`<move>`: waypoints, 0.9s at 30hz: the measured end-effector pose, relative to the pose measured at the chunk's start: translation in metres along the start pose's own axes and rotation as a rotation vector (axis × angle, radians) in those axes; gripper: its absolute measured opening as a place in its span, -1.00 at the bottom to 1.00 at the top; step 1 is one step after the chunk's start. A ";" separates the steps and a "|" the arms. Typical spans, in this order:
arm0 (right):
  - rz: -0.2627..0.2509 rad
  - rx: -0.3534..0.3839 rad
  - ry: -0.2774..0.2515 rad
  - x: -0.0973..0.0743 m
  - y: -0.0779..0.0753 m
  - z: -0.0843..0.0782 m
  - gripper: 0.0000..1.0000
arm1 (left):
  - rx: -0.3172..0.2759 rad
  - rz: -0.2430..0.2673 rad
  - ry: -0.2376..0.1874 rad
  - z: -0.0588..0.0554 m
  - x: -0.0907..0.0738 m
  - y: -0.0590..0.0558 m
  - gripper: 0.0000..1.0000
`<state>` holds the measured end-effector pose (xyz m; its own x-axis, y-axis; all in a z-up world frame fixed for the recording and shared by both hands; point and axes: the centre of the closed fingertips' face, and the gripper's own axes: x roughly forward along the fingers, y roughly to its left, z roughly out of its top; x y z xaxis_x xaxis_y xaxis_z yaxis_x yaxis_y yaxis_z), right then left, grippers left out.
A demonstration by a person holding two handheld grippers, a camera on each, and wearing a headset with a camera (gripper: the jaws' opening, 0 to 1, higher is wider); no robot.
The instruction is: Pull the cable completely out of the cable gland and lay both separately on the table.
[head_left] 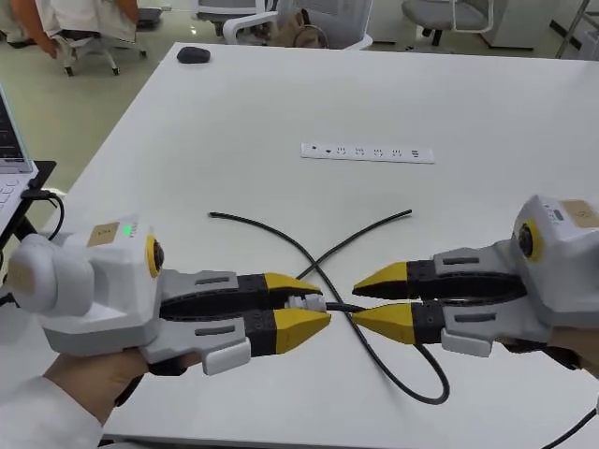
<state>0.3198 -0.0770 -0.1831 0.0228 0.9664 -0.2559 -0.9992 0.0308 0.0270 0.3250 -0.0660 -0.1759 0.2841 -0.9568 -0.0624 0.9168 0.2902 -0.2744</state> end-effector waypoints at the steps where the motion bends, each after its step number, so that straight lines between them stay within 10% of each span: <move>1: 0.003 -0.001 0.000 0.000 0.000 0.000 -0.75 | 0.000 0.000 -0.001 0.000 0.000 0.000 -0.66; 27: 0.051 -0.087 0.012 0.013 0.002 0.001 -0.95 | -0.014 0.016 -0.020 0.003 -0.003 0.006 -0.66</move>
<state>0.3185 -0.0636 -0.1852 -0.0284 0.9630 -0.2681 -0.9982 -0.0414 -0.0431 0.3304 -0.0616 -0.1745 0.3046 -0.9513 -0.0474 0.9082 0.3051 -0.2866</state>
